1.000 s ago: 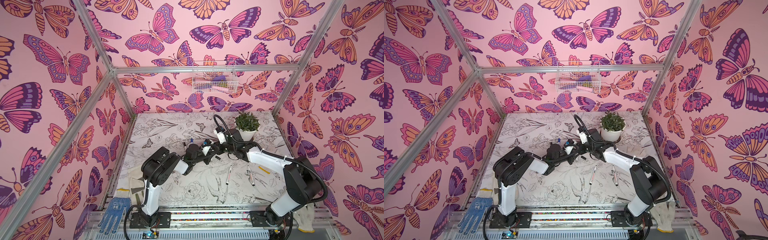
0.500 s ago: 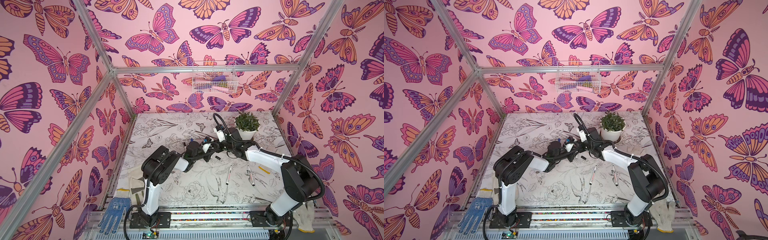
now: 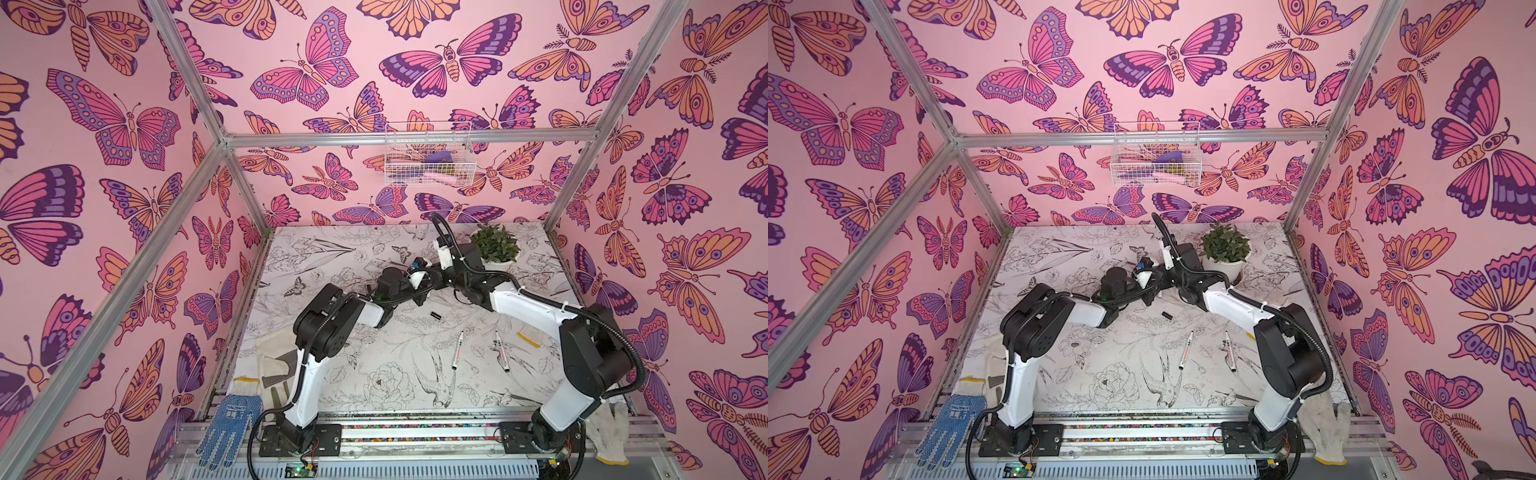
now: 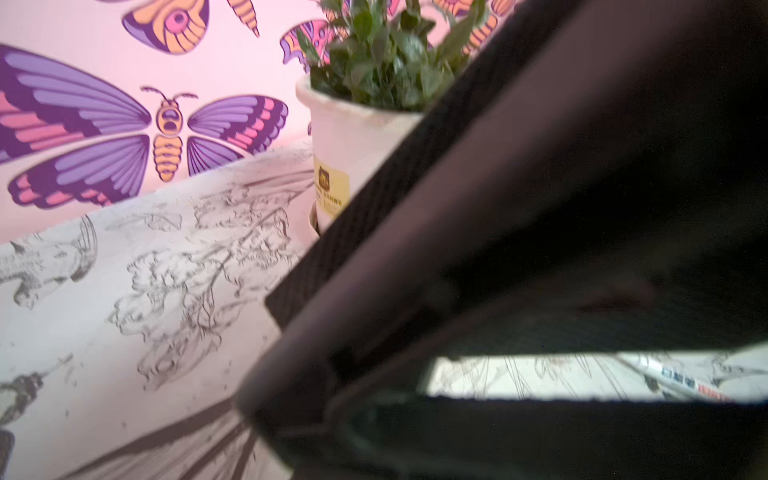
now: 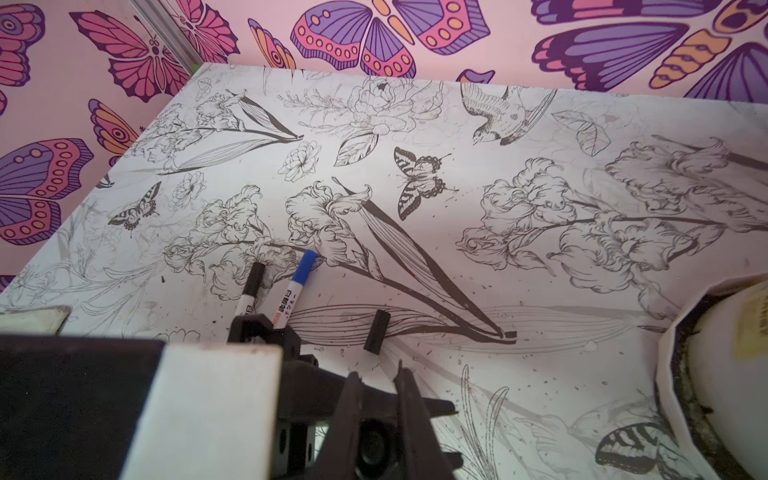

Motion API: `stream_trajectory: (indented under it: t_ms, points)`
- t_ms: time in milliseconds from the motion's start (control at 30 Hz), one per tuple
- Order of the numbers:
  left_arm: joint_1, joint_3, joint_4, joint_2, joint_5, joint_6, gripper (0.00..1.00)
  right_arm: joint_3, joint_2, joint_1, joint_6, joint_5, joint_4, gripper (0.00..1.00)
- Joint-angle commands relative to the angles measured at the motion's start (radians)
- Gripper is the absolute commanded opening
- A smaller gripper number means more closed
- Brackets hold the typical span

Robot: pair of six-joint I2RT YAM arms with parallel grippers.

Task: Insert the pens into the pen caps

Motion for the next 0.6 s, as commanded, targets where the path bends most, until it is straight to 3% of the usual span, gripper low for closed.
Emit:
stream_trajectory:
  t_ms: [0,567]
  points:
    - [0.095,0.000,0.205,-0.020,-0.300,-0.089,0.00,-0.177,0.055,0.098,0.053,-0.326,-0.476,0.00]
    - [0.093,-0.036,0.210,-0.024,-0.323,-0.090,0.00,-0.295,0.124,0.090,0.083,-0.352,-0.482,0.00]
